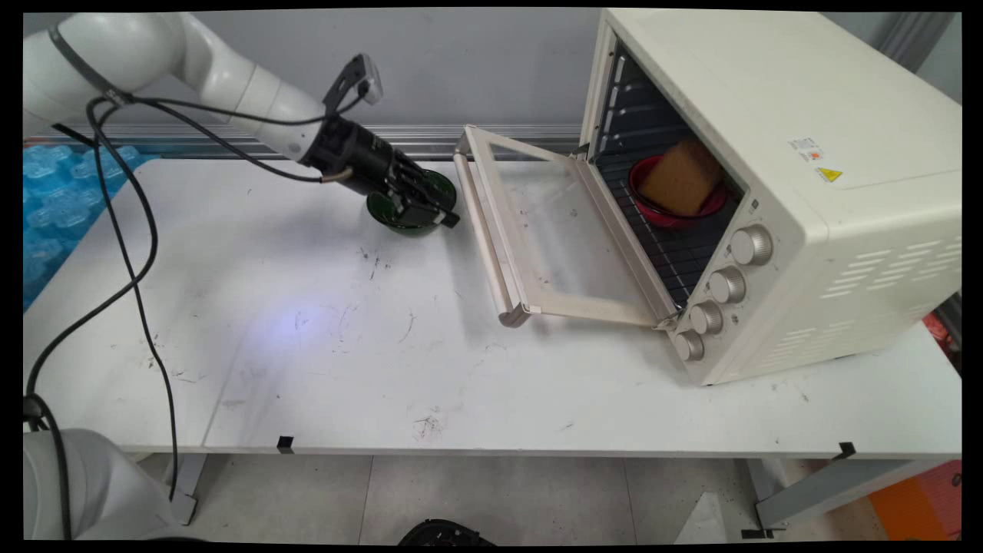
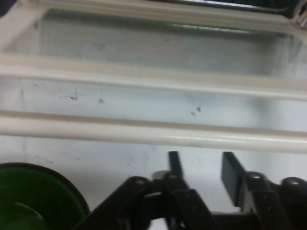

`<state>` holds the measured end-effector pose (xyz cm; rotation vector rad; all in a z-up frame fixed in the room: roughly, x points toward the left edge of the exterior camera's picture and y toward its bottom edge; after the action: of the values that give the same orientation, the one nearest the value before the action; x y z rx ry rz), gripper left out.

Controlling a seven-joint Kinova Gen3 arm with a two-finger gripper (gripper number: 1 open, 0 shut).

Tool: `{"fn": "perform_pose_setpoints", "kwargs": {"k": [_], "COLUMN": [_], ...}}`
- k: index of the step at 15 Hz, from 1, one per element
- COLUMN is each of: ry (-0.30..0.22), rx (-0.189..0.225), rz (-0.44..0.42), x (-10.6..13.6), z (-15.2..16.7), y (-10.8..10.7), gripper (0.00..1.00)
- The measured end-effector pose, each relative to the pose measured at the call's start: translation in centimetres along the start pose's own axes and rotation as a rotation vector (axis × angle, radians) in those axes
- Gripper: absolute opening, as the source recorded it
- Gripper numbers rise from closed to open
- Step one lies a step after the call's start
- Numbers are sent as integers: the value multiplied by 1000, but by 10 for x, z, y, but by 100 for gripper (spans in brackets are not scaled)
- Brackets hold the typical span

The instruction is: Close the oven

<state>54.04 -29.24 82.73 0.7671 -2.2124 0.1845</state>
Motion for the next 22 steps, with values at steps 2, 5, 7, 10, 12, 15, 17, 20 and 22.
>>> {"fn": "perform_pose_setpoints", "kwargs": {"k": [2, 5, 7, 10, 12, 15, 17, 20, 22], "ry": [-10, -23, -29, -37, -40, -40, -39, -37, -33], "rx": [-4, -11, -15, -19, -22, -21, -19, -14, -9], "rz": [8, 22, 39, 70, 90, 110, 115, 121, 126], "x": [-5, -9, -10, -10, -8, -4, -1, 2, 8], "z": [8, 22, 33, 53, 67, 86, 94, 105, 112], "y": [-1, -2, -4, -7, -9, -12, -14, -17, -20], "gripper": [0, 0, 0, 0, 0, 0, 0, 0, 0]}}
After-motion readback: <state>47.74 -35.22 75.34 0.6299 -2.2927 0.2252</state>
